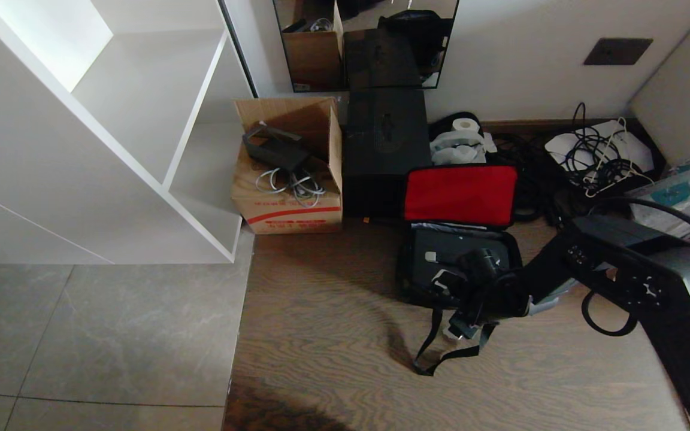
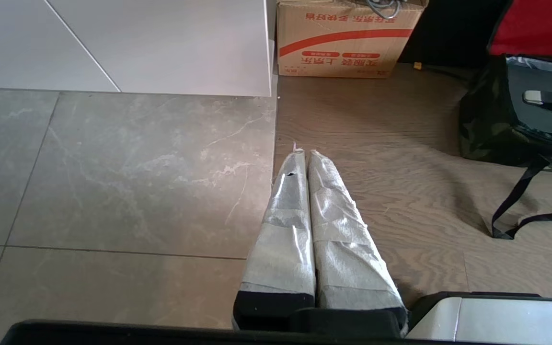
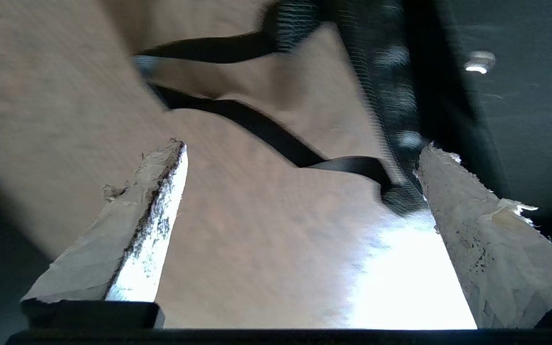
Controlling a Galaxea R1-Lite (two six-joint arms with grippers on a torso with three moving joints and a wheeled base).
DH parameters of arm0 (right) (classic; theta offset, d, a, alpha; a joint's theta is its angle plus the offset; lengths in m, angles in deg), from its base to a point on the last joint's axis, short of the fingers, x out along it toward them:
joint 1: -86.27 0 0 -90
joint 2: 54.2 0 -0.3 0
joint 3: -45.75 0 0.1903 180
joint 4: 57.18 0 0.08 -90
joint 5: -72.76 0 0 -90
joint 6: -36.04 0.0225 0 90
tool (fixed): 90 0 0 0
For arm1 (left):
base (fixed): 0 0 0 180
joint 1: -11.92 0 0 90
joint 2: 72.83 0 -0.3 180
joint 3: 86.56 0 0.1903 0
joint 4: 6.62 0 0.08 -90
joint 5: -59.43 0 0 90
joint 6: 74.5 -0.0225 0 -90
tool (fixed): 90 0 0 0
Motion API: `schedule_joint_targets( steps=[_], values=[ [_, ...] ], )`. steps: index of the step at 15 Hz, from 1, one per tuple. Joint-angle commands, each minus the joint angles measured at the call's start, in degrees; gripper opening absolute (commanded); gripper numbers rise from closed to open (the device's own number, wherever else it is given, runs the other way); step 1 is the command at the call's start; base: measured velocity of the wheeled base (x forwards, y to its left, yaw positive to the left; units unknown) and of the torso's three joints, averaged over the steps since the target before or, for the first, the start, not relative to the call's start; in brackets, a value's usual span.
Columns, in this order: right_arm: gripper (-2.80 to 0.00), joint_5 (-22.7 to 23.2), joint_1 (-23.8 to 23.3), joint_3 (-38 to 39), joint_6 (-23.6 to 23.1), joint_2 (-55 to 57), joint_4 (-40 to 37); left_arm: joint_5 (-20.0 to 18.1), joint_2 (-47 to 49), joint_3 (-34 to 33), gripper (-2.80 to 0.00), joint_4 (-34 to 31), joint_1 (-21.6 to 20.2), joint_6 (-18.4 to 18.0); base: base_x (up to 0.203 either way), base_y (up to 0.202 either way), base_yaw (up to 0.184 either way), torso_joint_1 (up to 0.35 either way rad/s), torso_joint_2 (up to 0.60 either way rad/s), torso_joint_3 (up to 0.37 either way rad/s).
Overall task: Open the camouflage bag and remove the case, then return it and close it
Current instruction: Grip the handle
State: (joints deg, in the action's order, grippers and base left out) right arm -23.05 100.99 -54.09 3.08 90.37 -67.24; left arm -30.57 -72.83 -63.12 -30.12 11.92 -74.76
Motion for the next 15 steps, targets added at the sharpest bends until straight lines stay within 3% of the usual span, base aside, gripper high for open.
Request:
schedule_joint_targets(
  steps=[1,6,15],
  values=[
    [0.0,1.0,0.2,-0.4,0.2,-0.2,0.0,0.0,0.0,0.0,-2.8,0.0,0.0,0.0,0.0,0.0,0.0,0.0,0.0,0.0],
    [0.0,12.9,0.2,1.8,0.4,-7.2,-4.2,0.0,0.0,0.0,-2.8,0.0,0.0,0.0,0.0,0.0,0.0,0.0,0.0,0.0],
    [0.0,12.7,0.1,4.6,0.5,-11.0,-3.6,0.0,0.0,0.0,-2.8,0.0,0.0,-0.2,0.0,0.0,0.0,0.0,0.0,0.0]
  ],
)
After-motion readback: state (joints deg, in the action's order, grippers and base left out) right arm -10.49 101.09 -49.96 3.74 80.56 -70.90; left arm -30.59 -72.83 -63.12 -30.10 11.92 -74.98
